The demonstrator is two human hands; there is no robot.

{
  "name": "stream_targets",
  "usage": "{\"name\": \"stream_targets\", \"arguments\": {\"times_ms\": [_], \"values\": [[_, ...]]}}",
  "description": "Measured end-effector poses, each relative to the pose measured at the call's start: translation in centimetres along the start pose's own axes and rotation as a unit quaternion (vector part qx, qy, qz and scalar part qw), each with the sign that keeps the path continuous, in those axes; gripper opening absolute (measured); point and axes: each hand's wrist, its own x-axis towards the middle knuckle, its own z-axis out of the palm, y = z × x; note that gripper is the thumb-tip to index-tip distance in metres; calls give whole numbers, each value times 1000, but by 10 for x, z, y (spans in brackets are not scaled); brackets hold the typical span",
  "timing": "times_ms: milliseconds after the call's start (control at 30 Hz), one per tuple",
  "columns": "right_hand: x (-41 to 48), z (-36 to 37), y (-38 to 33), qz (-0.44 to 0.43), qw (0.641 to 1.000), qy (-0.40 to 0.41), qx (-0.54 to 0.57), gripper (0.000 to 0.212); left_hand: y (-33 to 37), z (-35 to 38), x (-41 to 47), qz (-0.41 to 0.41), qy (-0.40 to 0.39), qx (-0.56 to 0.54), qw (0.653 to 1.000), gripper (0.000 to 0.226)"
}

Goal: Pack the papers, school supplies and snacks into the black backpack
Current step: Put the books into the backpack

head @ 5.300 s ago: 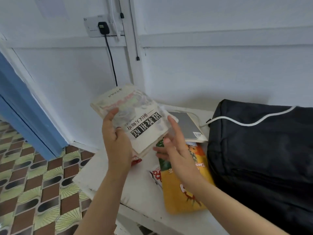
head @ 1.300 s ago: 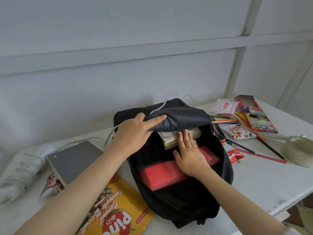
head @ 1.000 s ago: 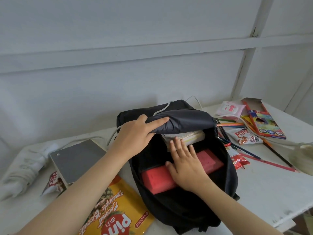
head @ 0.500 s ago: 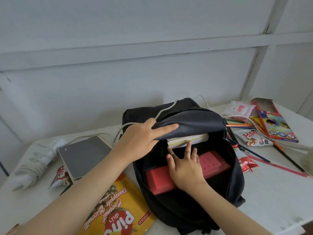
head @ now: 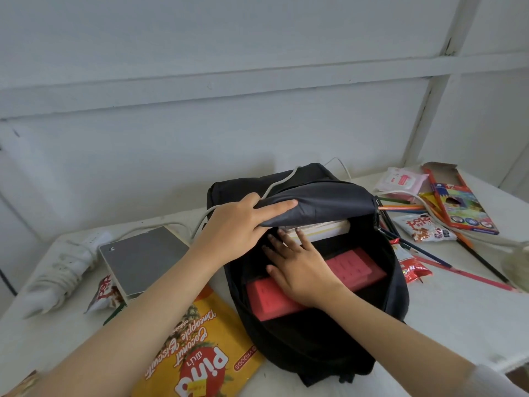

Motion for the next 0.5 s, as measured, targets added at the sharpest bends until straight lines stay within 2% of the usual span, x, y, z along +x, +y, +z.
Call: {"name": "stream_targets", "arguments": {"times_ms": [133,200,267,400,500], "values": [[8,-6,7,-2,999,-34,-23,91,-2,-1,1,-5,-2,2,1000,70],[5,-5,7,14,998,-42,-43,88,-4,-2,0,-7,-4,2,1000,69],[1,-5,8,32,998,-14,-48,86,-6,-3,-1,-11,-6,3,1000,68],[-6,-3,10,20,999,-5,-25,113,-8,-2,-1,-20,-15,6,1000,69],[-6,-6,8,21,999,-14,-32,114,-7,0,0,-23,-22,6,999,70]]}}
